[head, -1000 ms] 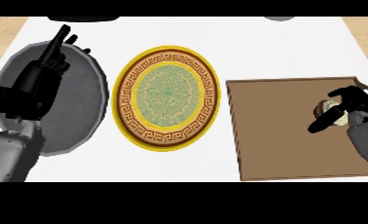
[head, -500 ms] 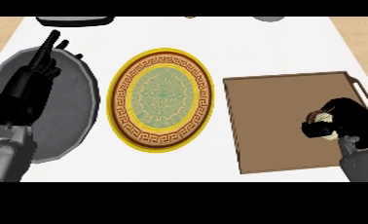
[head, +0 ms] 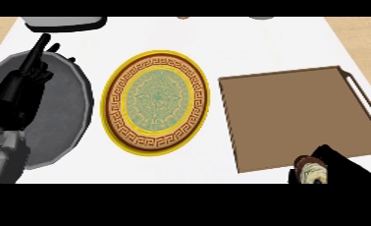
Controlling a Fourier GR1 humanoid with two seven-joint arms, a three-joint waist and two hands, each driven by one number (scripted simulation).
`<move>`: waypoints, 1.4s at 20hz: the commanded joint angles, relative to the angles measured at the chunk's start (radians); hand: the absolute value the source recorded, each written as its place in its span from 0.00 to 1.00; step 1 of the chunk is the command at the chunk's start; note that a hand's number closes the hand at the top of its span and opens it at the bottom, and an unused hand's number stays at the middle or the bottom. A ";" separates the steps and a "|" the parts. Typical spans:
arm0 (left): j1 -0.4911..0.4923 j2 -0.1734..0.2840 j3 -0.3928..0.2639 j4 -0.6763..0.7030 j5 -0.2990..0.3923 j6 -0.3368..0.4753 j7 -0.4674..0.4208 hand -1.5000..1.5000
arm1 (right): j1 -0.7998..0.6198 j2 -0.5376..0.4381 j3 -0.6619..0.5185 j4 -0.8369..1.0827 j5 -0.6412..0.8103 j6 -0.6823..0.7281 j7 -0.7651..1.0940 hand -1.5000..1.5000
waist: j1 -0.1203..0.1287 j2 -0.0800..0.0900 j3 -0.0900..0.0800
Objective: Pick the cupcake from the tray and place it in the plate
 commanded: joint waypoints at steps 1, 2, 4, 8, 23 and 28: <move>0.001 -0.024 -0.008 0.014 -0.017 0.007 -0.036 0.50 | 0.085 0.029 0.058 -0.288 0.158 -0.017 0.156 1.00 | 0.013 0.009 0.002; -0.005 -0.024 -0.025 0.002 -0.017 -0.002 -0.014 0.50 | 0.073 0.047 0.086 -0.335 0.209 -0.016 0.140 1.00 | 0.019 0.009 0.002; -0.008 -0.002 0.000 -0.005 0.017 -0.038 -0.003 0.50 | 0.077 0.098 0.154 -0.406 0.294 0.005 0.138 1.00 | 0.044 0.013 0.004; -0.080 -0.015 -0.013 0.014 0.004 -0.026 0.032 0.50 | 0.004 0.222 0.274 -0.505 0.423 0.040 0.111 1.00 | 0.051 0.018 0.003; -0.100 -0.065 -0.045 -0.008 -0.037 -0.036 0.026 0.50 | -0.422 0.626 0.312 -0.180 0.418 0.170 0.154 1.00 | 0.111 0.038 0.003; -0.082 -0.058 -0.040 0.006 -0.026 -0.068 -0.006 0.50 | -0.418 0.626 0.264 -0.120 0.326 0.114 0.127 1.00 | 0.131 0.046 0.003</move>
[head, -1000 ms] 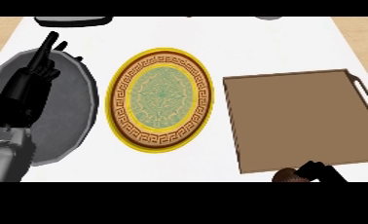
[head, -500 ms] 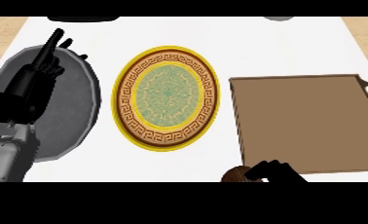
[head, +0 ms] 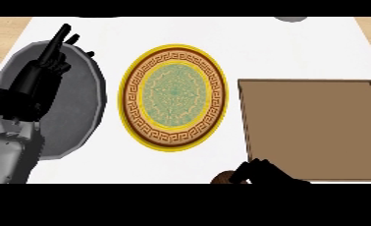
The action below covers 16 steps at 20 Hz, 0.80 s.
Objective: Pick the cupcake from the tray and place it in the plate
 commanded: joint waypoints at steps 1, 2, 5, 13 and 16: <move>-0.028 -0.012 -0.007 0.016 -0.015 0.006 -0.010 0.50 | -0.138 0.201 -0.131 0.199 -0.022 -0.045 0.111 1.00 | 0.009 0.009 0.000; -0.022 -0.015 -0.014 -0.006 -0.006 0.000 0.003 0.50 | -0.123 0.201 -0.126 0.237 -0.019 -0.083 0.104 1.00 | 0.017 0.007 0.001; -0.047 -0.015 -0.011 0.018 -0.012 0.004 0.010 0.50 | -0.124 0.201 -0.165 0.258 -0.044 -0.067 0.085 1.00 | 0.018 0.017 0.000; -0.030 -0.045 -0.047 0.030 -0.026 -0.011 -0.020 0.50 | -0.419 0.209 -0.354 0.652 -0.161 -0.124 0.078 1.00 | 0.045 0.012 0.001; -0.057 -0.045 -0.038 0.053 -0.040 0.001 -0.020 0.50 | -0.485 0.210 -0.365 0.809 -0.242 -0.261 0.092 1.00 | 0.041 0.011 0.003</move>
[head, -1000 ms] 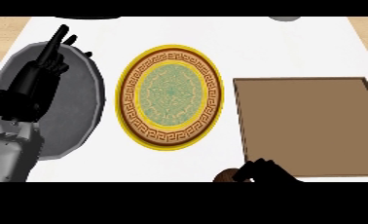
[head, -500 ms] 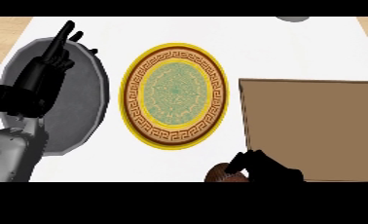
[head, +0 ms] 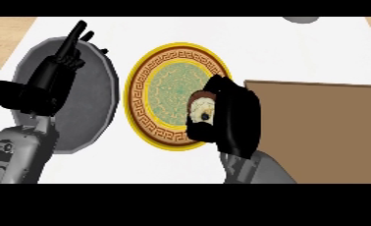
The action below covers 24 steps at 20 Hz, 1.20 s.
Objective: Pick the cupcake from the tray and place it in the plate
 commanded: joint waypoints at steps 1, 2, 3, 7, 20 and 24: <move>0.009 -0.008 -0.003 0.017 -0.007 -0.008 -0.032 0.50 | -0.146 0.021 -0.095 0.192 -0.101 -0.164 0.130 1.00 | 0.010 0.000 0.001; 0.002 -0.006 -0.003 -0.007 0.005 -0.008 0.010 0.50 | -0.150 0.021 -0.064 0.254 -0.104 -0.217 0.140 0.00 | 0.015 -0.005 0.002; 0.001 -0.018 -0.014 0.011 -0.013 -0.002 -0.020 0.50 | -0.201 0.021 -0.101 0.303 -0.140 -0.225 0.113 0.00 | 0.008 -0.002 0.002; -0.017 -0.035 -0.026 0.031 -0.023 0.002 -0.013 0.50 | -0.305 0.022 -0.104 0.462 -0.273 -0.362 0.029 0.00 | 0.022 0.003 0.003; -0.018 0.001 0.023 -0.007 0.000 -0.014 0.047 0.50 | -0.431 0.022 -0.102 0.599 -0.448 -0.897 -0.136 0.00 | -0.016 -0.017 0.003; 0.046 0.017 0.068 -0.014 0.015 -0.028 0.006 0.50 | -0.419 0.022 -0.171 0.577 -0.472 -0.925 -0.179 0.00 | -0.051 -0.023 0.002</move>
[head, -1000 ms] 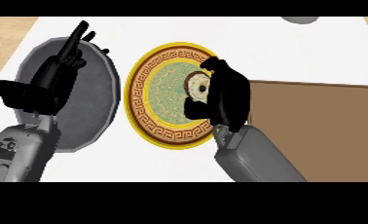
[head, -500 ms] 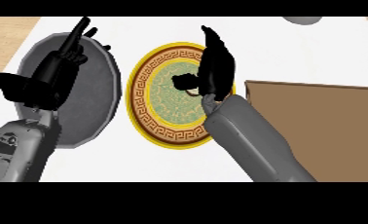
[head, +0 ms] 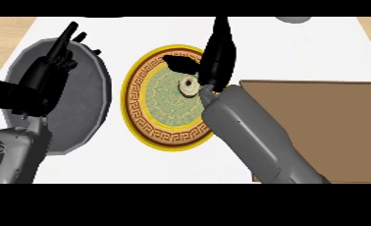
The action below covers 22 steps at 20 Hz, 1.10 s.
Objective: Pick the cupcake from the tray and place it in the plate
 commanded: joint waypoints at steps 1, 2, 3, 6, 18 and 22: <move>0.019 0.020 0.018 -0.049 -0.011 0.009 0.038 0.50 | 0.073 0.004 -0.002 -0.056 -0.045 -0.156 -0.018 0.00 | -0.032 -0.008 0.001; 0.071 -0.021 -0.005 -0.022 -0.047 0.037 -0.017 0.50 | 0.117 0.004 0.025 -0.086 -0.004 -0.170 -0.006 0.00 | -0.042 -0.010 0.000; 0.047 -0.001 0.038 0.002 -0.014 0.008 -0.029 0.50 | 0.072 0.004 -0.009 -0.057 -0.015 -0.158 0.003 0.00 | -0.041 -0.007 0.000; 0.081 0.006 0.047 0.020 -0.015 -0.012 -0.066 0.50 | 0.278 -0.026 0.015 -0.315 0.023 -0.112 -0.017 0.00 | -0.077 -0.017 -0.001; 0.044 -0.039 0.053 0.000 -0.054 0.001 -0.010 0.50 | 0.781 -0.330 0.051 -0.862 -0.078 0.007 -0.163 0.00 | -0.063 -0.010 0.000; 0.062 -0.054 0.067 -0.014 -0.064 -0.009 -0.021 0.50 | 0.925 -0.348 0.077 -0.964 -0.101 -0.017 -0.231 0.00 | -0.058 -0.009 0.000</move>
